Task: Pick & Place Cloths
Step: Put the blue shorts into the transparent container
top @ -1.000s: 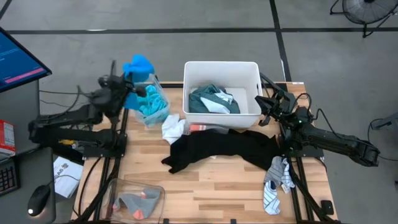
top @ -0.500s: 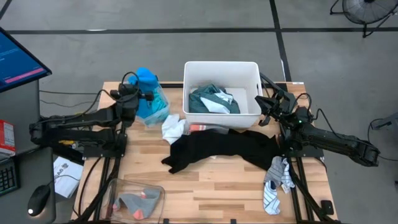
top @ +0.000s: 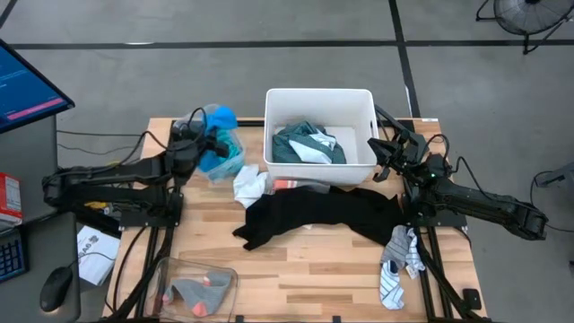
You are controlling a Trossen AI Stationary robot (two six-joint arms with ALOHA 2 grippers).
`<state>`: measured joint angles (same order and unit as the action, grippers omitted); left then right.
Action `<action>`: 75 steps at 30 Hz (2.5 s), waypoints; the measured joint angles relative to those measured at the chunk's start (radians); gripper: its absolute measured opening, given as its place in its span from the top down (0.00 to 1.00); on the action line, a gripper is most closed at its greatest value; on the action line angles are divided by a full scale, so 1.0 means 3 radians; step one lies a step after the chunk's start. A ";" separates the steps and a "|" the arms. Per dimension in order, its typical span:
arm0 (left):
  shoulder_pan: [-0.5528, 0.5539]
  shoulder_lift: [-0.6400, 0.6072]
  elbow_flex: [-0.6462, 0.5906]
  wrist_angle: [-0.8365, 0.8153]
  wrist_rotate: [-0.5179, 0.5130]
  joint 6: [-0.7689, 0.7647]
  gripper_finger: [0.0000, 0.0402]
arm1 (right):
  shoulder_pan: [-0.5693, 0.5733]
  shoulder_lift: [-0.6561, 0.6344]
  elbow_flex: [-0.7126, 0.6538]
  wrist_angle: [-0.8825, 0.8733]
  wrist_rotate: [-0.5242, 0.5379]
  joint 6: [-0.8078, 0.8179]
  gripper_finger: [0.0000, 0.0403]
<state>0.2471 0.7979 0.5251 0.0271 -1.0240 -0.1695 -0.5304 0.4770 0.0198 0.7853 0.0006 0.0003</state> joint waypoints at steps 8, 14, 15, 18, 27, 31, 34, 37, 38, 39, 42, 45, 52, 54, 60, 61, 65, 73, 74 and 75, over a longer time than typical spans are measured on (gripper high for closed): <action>0.0000 -0.0098 0.0000 -0.0015 -0.0684 -0.0068 0.55 | 0.0000 0.0000 0.0001 0.0000 0.0000 0.0000 0.91; 0.0000 -0.0218 0.0000 -0.0009 -0.0899 -0.0295 0.52 | -0.0001 0.0001 0.0000 0.0000 0.0000 0.0000 0.91; 0.0000 -0.0254 0.0000 0.0004 -0.0900 -0.0339 0.51 | -0.0001 0.0001 -0.0001 -0.0001 0.0000 0.0000 0.91; 0.0000 -0.0363 0.0095 0.0045 -0.0830 -0.0410 0.51 | -0.0001 0.0000 0.0000 0.0000 0.0000 0.0001 0.91; 0.0002 -0.0454 0.0551 0.0064 -0.0972 0.0360 0.51 | 0.0000 0.0000 0.0000 0.0000 0.0000 0.0000 0.91; 0.0002 -0.0442 0.0563 0.0076 -0.0988 0.0347 0.51 | -0.0001 0.0000 0.0000 0.0000 0.0000 0.0001 0.91; 0.0002 -0.0371 0.0491 0.0070 -0.0989 0.0340 0.51 | 0.0000 0.0000 0.0001 0.0000 0.0000 0.0001 0.91; -0.0001 -0.0285 0.0404 0.0047 -0.0965 0.0341 0.51 | -0.0001 0.0000 0.0000 -0.0001 0.0000 0.0000 0.91; -0.0018 -0.0274 0.0384 0.0041 -0.0925 0.0341 0.51 | 0.0000 0.0000 0.0000 0.0000 0.0000 0.0001 0.91; -0.0038 -0.0264 0.0382 0.0047 -0.0918 0.0349 0.51 | 0.0000 0.0000 0.0001 0.0000 0.0000 0.0000 0.91; -0.0063 -0.0257 0.0388 0.0066 -0.0895 0.0483 0.51 | -0.0001 0.0000 0.0001 -0.0001 0.0000 0.0001 0.91; -0.0036 -0.0256 0.0388 0.0056 -0.0978 0.0546 0.54 | -0.0001 0.0000 0.0001 0.0000 0.0000 0.0001 0.91; 0.0160 -0.0109 0.0388 0.0054 -0.1097 0.0544 0.84 | 0.0000 0.0001 0.0000 0.0000 0.0000 0.0001 0.91; 0.0204 -0.0054 0.0388 0.0059 -0.1001 0.0539 0.95 | 0.0000 0.0001 0.0000 -0.0001 0.0000 0.0001 0.91; 0.0449 0.0198 0.0389 -0.0049 -0.0432 0.0566 1.00 | 0.0000 0.0001 0.0000 0.0000 0.0000 0.0000 0.91; 0.0538 0.0239 0.0389 -0.0097 -0.0214 0.0559 1.00 | 0.0000 0.0000 -0.0001 0.0000 0.0000 0.0000 0.91; 0.0952 0.0376 0.0483 -0.0756 0.0424 -0.0066 1.00 | 0.0000 0.0000 0.0000 0.0000 0.0000 0.0000 0.91; 0.1469 0.0577 0.0953 -0.1901 0.1253 -0.0422 1.00 | 0.0000 0.0001 0.0001 0.0000 0.0000 0.0001 0.91; 0.1488 0.0603 0.1000 -0.1990 0.1305 -0.0423 1.00 | 0.0000 0.0001 0.0000 -0.0001 0.0000 0.0000 0.91; 0.1501 0.0635 0.1047 -0.2066 0.1340 -0.0424 1.00 | -0.0001 0.0001 0.0000 0.0000 0.0000 0.0000 0.91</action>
<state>0.6974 0.9883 0.8393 -0.5928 -0.6221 -0.2966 -0.5308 0.4774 0.0199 0.7853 0.0006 0.0002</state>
